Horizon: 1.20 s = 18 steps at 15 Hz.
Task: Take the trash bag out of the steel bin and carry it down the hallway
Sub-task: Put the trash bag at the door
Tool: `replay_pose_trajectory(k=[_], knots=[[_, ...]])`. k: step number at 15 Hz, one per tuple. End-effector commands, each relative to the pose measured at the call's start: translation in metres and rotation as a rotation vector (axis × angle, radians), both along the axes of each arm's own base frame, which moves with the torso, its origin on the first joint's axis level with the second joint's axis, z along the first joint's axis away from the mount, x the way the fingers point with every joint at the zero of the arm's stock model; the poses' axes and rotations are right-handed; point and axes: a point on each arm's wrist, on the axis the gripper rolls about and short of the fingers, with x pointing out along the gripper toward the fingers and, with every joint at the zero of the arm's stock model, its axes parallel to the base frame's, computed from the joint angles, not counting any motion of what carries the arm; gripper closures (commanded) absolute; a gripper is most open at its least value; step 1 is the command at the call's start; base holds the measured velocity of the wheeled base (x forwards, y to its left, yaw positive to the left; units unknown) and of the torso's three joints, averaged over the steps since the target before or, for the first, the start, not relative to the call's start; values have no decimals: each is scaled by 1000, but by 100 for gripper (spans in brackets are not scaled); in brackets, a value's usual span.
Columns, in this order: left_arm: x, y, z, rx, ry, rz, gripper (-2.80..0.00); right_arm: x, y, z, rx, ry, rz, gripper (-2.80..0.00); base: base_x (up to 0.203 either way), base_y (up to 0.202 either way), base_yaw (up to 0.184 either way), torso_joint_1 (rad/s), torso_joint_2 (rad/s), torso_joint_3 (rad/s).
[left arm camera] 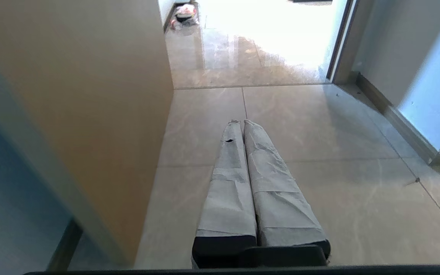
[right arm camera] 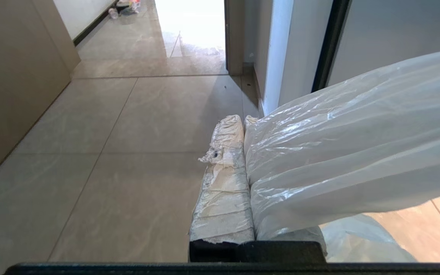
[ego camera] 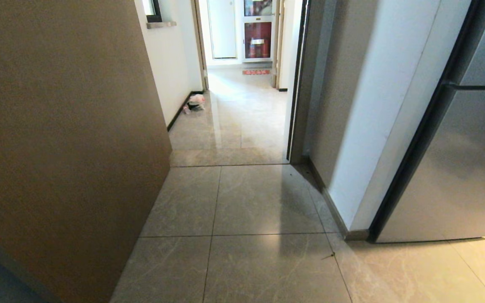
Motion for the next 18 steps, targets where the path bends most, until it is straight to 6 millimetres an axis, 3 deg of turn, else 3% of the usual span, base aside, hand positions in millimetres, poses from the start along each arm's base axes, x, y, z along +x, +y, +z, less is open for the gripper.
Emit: replay_pose_trajectory(k=[1, 18], knots=[[0, 0, 0, 0, 1, 0, 0, -3, 0, -1, 0, -38, 0, 0, 189, 0, 2, -2, 7, 7], [0, 0, 0, 0, 1, 0, 0, -3, 0, -1, 0, -38, 0, 0, 193, 0, 1, 2, 4, 2]])
